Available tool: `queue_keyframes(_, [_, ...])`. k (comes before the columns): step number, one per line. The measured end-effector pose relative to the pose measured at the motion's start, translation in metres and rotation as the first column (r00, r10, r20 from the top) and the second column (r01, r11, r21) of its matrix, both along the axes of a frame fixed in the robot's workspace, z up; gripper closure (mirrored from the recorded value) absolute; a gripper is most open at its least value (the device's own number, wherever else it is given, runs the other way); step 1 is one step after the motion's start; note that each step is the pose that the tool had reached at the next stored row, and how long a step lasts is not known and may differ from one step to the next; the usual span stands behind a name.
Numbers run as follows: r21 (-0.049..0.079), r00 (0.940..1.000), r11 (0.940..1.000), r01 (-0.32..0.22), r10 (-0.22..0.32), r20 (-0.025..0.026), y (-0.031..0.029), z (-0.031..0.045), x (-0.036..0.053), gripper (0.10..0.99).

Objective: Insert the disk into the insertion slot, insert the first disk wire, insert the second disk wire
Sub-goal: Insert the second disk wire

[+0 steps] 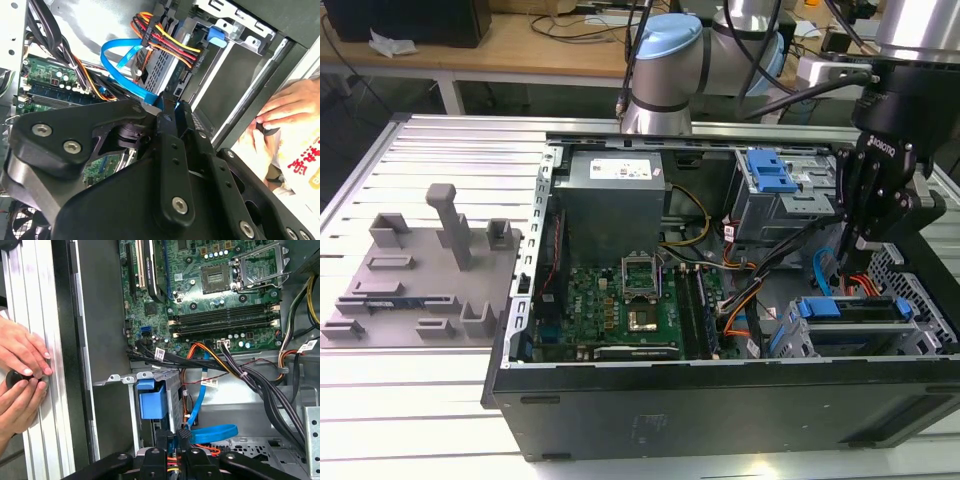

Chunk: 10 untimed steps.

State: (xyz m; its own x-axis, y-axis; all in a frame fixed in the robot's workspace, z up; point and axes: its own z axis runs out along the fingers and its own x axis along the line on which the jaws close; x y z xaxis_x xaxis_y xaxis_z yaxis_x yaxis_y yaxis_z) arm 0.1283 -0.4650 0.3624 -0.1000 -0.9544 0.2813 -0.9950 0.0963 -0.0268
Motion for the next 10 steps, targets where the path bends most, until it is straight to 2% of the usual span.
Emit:
queue_keyframes(2, [0.0, 1.0, 1.0, 0.0, 0.0, -0.0001, 0.0001, 0.0, 0.0, 0.863])
queue_keyframes(3, [0.0, 1.0, 1.0, 0.0, 0.0, 0.0, 0.0001, 0.0, 0.0, 0.925])
queue_keyframes(8, [0.0, 1.0, 1.0, 0.0, 0.0, 0.0, 0.0001, 0.0, 0.0, 0.925])
queue_keyframes(10, [0.016, 1.0, 0.9999, 0.0, 0.0, 0.0, -0.0053, 0.0001, 0.0007, 0.925])
